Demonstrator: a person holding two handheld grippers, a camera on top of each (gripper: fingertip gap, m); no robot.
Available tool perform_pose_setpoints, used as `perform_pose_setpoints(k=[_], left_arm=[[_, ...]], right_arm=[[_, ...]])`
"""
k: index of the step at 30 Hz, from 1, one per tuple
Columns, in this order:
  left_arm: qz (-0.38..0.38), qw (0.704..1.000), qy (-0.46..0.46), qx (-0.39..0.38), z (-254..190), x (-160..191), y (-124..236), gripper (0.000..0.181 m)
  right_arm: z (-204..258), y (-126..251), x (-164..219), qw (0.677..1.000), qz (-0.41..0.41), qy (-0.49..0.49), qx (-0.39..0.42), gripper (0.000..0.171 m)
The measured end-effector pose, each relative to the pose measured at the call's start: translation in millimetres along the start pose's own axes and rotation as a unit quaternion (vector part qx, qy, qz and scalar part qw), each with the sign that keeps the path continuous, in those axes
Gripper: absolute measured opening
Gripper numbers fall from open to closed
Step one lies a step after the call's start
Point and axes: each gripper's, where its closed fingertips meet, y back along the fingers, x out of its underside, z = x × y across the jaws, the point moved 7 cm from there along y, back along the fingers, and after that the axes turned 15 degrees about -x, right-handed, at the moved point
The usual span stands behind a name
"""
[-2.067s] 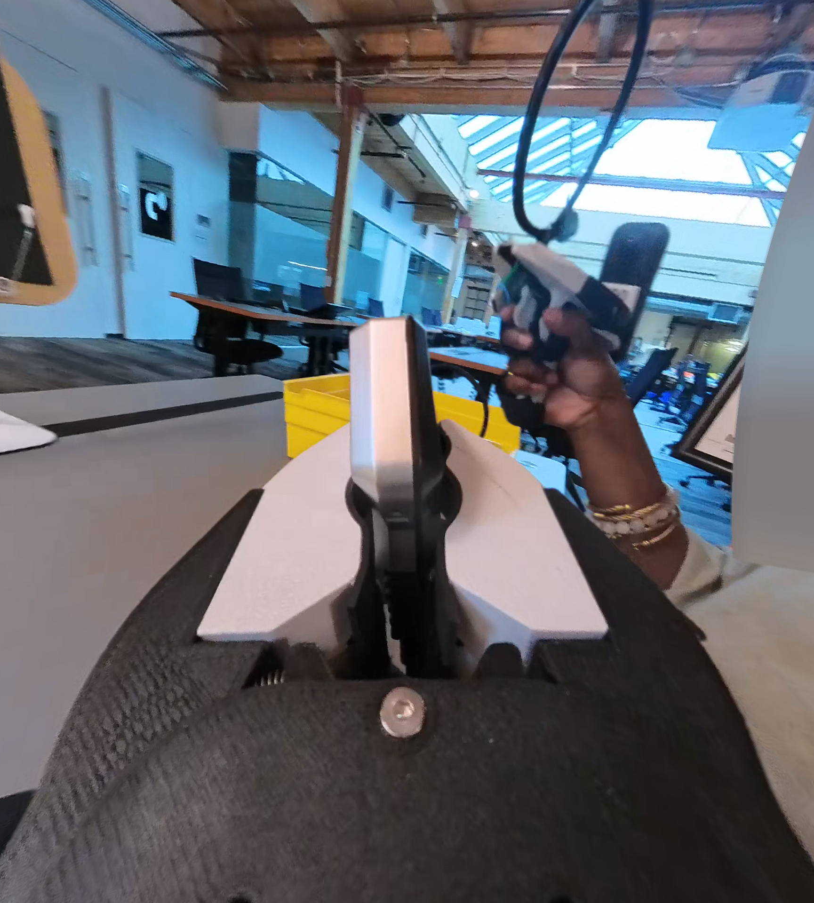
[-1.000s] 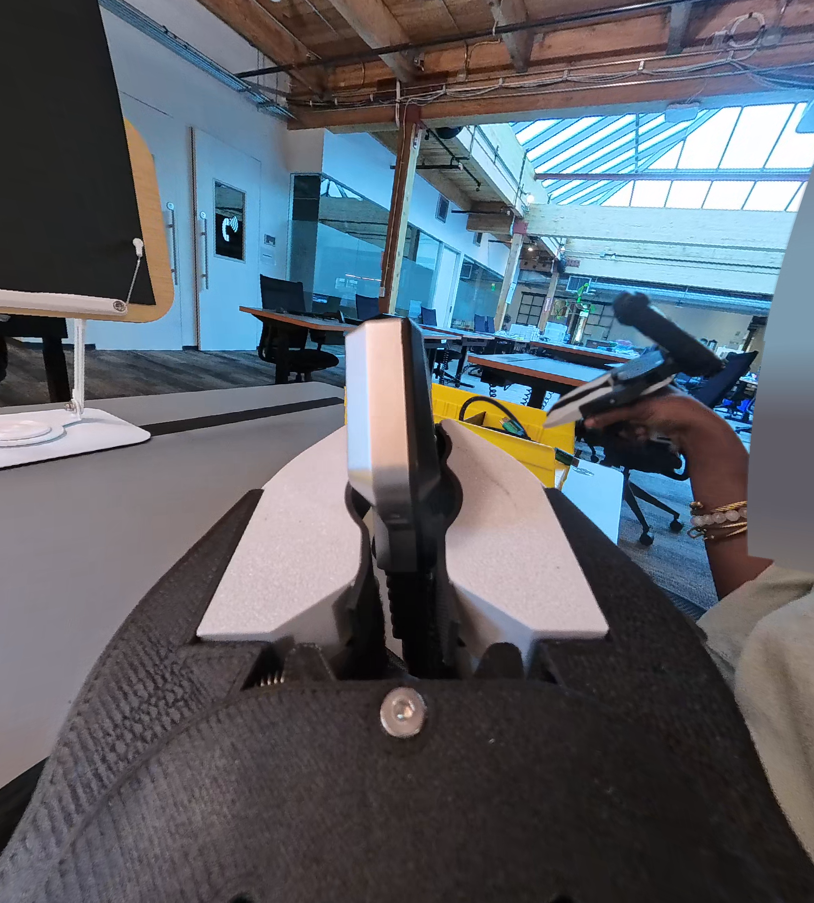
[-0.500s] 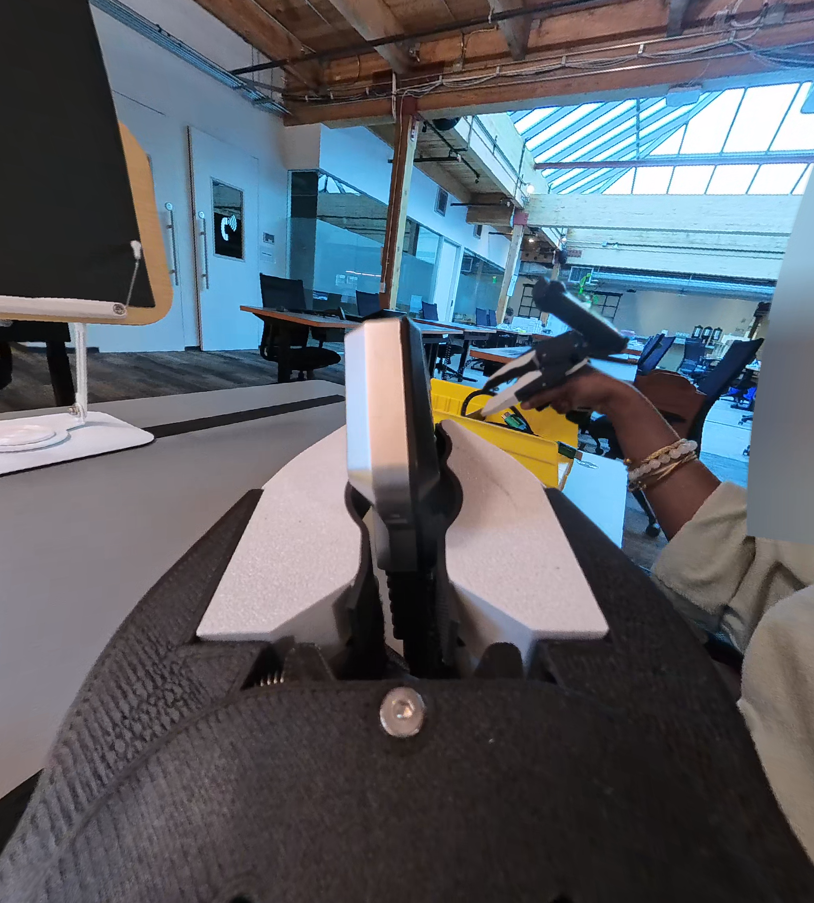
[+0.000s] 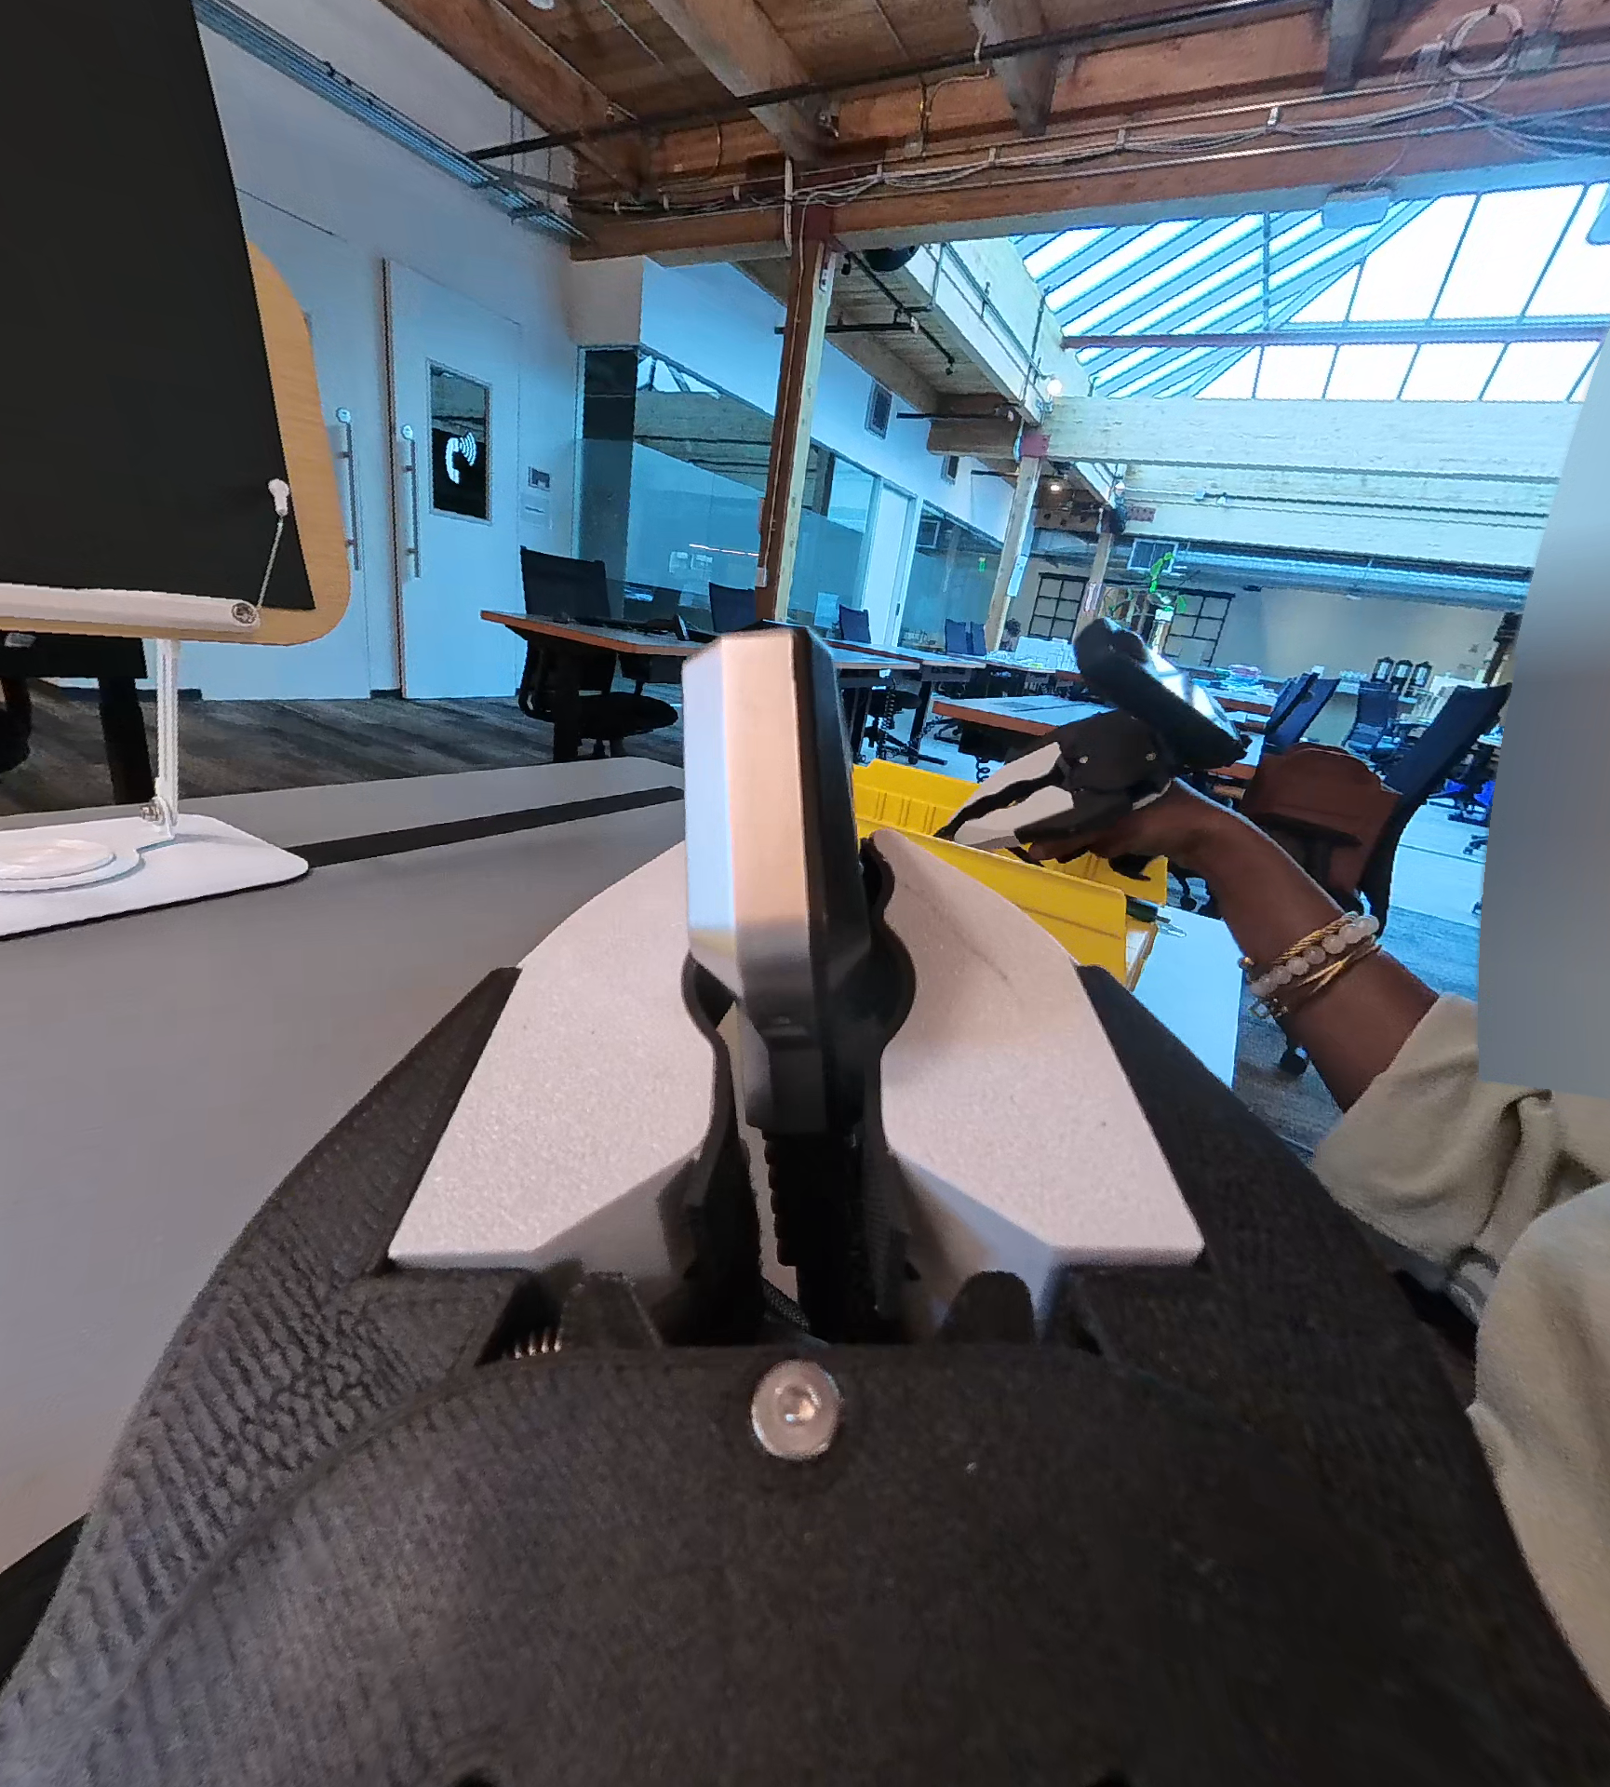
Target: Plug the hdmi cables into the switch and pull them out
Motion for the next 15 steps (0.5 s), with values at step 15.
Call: perform_pose_setpoints(k=[15], left_arm=[[0.002,1.0,0.001,0.001,-2,2,-2,0.023]], right_arm=[[29,36,41,0.973,0.113,-0.196,-0.042,0.032]])
